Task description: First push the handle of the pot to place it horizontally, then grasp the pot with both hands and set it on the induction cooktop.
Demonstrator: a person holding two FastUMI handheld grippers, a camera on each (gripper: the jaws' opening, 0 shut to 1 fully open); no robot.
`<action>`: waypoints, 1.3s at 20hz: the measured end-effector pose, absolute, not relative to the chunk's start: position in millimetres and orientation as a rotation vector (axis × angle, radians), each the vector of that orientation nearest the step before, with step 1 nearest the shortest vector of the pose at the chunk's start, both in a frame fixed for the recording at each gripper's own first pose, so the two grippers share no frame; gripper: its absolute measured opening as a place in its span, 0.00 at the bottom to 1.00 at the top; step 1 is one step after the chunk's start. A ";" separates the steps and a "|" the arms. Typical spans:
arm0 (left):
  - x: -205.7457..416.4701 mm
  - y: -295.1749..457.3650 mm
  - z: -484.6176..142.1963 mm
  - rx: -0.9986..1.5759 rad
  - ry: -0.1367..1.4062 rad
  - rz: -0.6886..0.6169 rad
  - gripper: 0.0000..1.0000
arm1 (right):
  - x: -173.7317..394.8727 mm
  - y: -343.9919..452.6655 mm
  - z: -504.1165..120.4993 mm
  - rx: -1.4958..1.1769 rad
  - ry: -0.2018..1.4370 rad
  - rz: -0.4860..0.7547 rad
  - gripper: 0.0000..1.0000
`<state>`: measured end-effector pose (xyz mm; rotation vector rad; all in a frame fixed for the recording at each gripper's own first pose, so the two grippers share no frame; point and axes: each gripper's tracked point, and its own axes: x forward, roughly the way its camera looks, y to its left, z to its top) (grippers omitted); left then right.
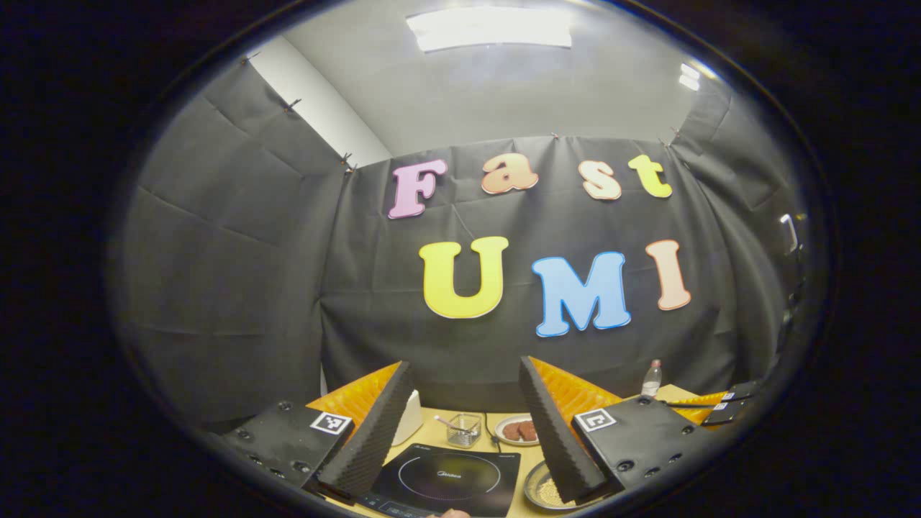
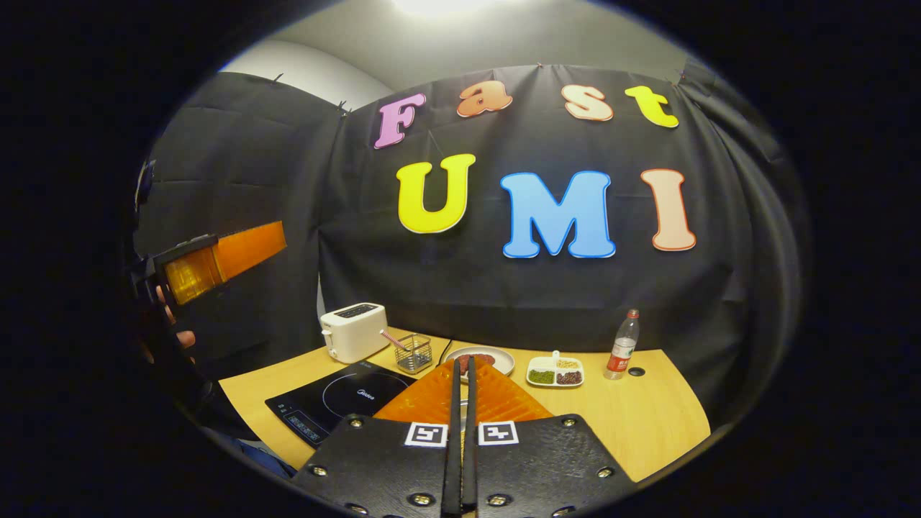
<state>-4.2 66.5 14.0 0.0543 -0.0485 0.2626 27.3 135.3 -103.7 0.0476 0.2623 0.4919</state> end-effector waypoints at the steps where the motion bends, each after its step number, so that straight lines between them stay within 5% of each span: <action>1: -4.1 71.6 13.3 0.055 -0.046 0.271 0.99 | 25.3 142.8 -111.2 0.045 0.281 0.510 0.02; 26: -9.2 108.7 -16.2 0.049 0.013 0.356 0.95 | -64.0 213.0 -273.0 -0.001 0.846 0.848 0.02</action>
